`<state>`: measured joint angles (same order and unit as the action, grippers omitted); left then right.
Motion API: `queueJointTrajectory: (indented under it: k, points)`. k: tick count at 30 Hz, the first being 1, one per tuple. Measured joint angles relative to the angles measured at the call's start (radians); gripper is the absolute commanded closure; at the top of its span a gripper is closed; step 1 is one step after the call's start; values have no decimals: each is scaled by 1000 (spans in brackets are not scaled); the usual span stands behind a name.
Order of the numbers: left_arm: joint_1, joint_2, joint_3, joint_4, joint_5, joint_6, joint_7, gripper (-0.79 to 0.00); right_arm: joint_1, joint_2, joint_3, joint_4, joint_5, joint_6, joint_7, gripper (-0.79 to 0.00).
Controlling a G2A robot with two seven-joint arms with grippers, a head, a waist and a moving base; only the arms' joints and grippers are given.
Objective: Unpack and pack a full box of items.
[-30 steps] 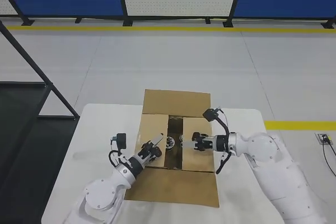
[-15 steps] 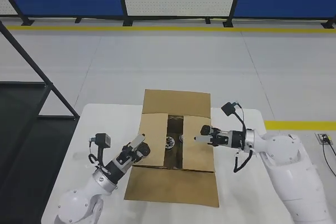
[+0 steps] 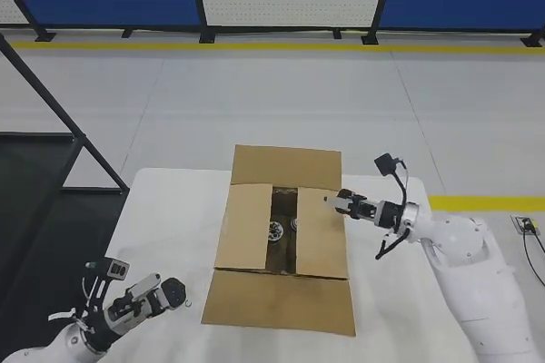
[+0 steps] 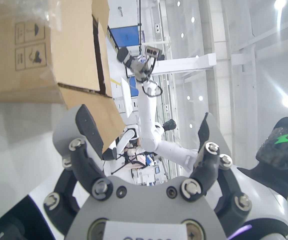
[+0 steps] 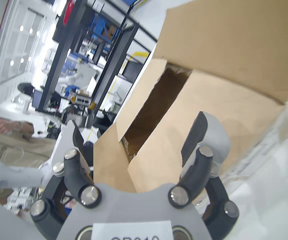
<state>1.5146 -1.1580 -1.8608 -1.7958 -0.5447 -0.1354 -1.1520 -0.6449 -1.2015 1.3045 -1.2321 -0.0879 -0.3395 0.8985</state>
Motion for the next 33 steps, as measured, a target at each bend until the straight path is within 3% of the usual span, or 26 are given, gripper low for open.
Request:
queueJointTrajectory:
  k: [5, 15, 26, 33]
  points:
    - [8, 11, 12, 47, 53, 13, -78, -785, 77, -18, -58, 117, -86, 55, -173, -785]
    - [-5, 18, 155, 38, 121, 0, -124, -785, 269, -80, -195, 462, -122, 26, -381, -785]
    - [-8, 16, 196, -4, 20, 14, -2, -785, 402, -138, -248, 717, 10, -104, -311, -785]
    - [11, 9, 205, -65, -15, 9, 189, -785, 443, -144, -223, 798, 94, -213, -249, -785]
